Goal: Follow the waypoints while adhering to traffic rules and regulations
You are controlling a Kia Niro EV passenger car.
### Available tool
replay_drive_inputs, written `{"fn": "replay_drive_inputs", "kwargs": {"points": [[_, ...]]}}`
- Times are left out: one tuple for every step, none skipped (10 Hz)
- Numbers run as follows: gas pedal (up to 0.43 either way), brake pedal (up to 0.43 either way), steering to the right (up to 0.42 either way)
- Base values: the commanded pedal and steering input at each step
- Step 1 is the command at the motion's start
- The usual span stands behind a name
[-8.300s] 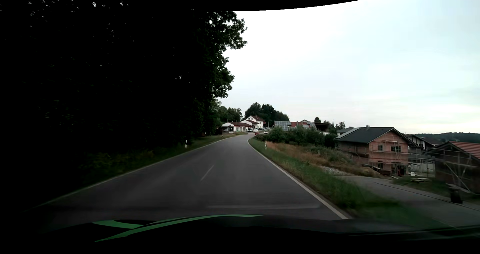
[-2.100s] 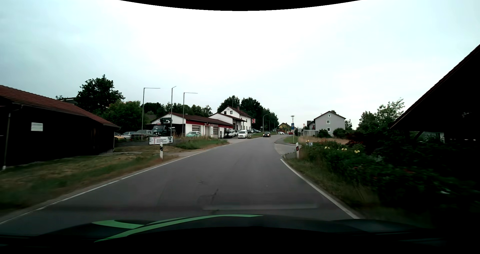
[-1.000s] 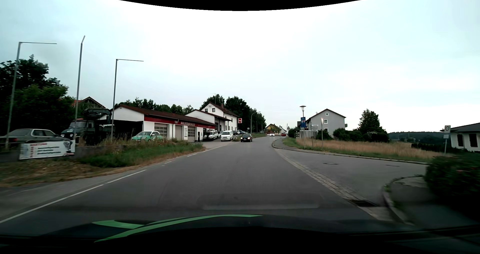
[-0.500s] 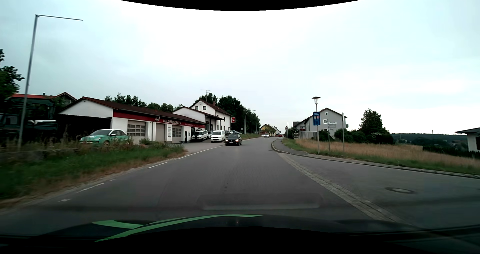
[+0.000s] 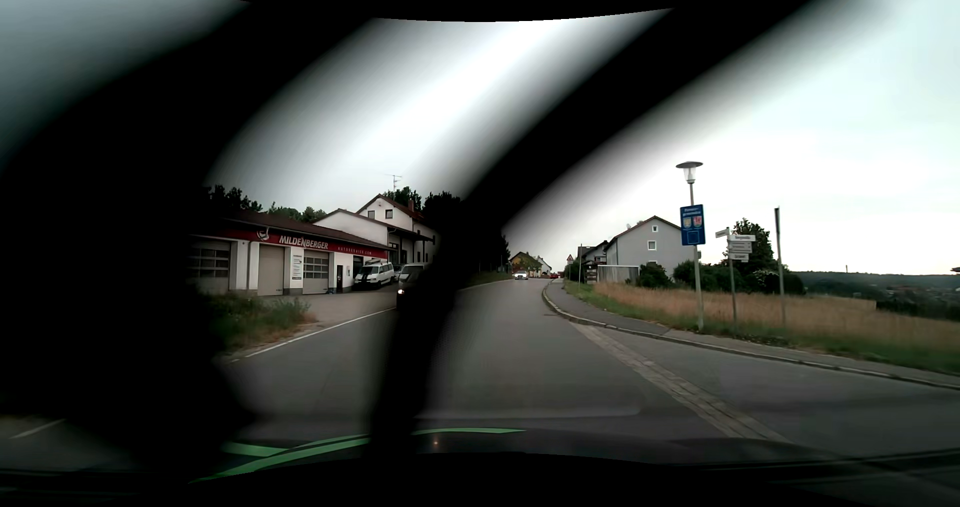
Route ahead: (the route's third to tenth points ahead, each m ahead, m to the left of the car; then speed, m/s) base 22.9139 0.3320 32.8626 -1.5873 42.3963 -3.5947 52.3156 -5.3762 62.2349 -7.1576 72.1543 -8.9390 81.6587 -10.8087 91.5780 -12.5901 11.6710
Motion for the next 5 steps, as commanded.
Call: {"fn": "replay_drive_inputs", "kwargs": {"points": [[0.079,0.0,0.021],[0.087,0.0,0.021],[0.098,0.0,0.021],[0.098,0.0,0.021],[0.098,0.0,0.021]]}}
